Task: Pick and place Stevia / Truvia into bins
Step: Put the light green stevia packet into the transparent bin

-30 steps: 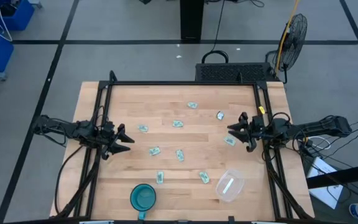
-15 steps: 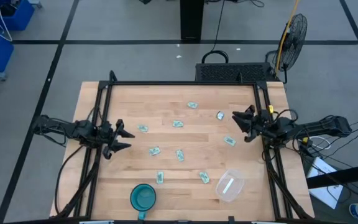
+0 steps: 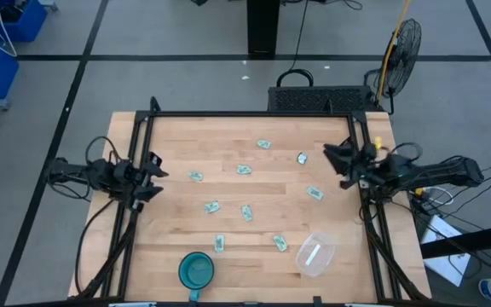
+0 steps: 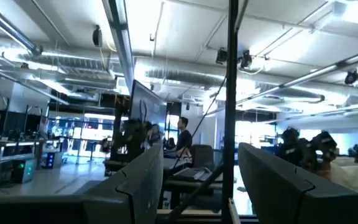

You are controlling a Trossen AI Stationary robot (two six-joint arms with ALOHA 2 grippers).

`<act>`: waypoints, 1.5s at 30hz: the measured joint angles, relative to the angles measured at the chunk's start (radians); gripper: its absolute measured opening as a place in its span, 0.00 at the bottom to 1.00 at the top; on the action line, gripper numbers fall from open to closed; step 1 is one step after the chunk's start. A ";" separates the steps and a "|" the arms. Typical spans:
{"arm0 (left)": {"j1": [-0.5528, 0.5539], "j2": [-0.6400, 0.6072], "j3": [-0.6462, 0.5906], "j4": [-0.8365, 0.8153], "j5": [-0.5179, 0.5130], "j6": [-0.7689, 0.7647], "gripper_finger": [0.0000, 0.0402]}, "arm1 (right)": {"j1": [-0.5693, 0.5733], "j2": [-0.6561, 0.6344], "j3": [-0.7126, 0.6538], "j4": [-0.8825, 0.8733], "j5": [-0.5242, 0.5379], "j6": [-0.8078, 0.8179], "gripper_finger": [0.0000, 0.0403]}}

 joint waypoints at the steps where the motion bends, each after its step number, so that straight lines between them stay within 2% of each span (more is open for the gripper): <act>1: 0.000 0.001 -0.001 0.009 -0.007 0.006 0.53 | -0.002 0.027 0.075 -0.085 -0.013 -0.004 0.27; 4: 0.000 0.000 0.000 0.057 -0.022 0.024 0.53 | -0.002 0.132 0.293 -0.438 -0.025 -0.003 0.27; 8: 0.000 0.000 0.000 0.122 -0.038 0.024 0.53 | -0.002 0.291 0.547 -0.981 -0.026 0.151 0.27; 11: 0.000 0.000 0.000 0.149 -0.045 0.023 0.53 | -0.002 0.404 0.612 -1.287 -0.064 0.270 0.27; 14: 0.000 0.000 0.000 0.154 -0.055 0.023 0.53 | -0.001 0.495 0.572 -1.417 -0.129 0.314 0.27; 17: 0.000 0.000 0.000 0.152 -0.053 0.002 0.53 | -0.002 0.560 0.488 -1.389 -0.152 0.317 0.27; 21: 0.000 0.000 0.000 0.151 -0.047 -0.058 0.53 | -0.020 0.625 0.365 -1.278 -0.132 0.322 0.27; 27: 0.000 0.000 0.000 0.149 -0.067 -0.059 0.53 | -0.066 0.682 0.176 -1.034 -0.236 0.411 0.27; 30: 0.000 0.000 0.000 0.149 -0.088 -0.059 0.53 | -0.069 0.699 0.081 -0.912 -0.231 0.460 0.27; 34: 0.000 0.000 0.000 0.148 -0.094 -0.059 0.53 | -0.068 0.696 0.006 -0.782 -0.193 0.495 0.27; 40: 0.000 0.000 0.000 0.147 -0.098 -0.058 0.53 | -0.068 0.696 -0.075 -0.705 -0.189 0.419 0.26; 45: 0.000 0.000 -0.001 0.147 -0.098 -0.060 0.53 | -0.068 0.696 -0.105 -0.707 -0.196 0.387 0.15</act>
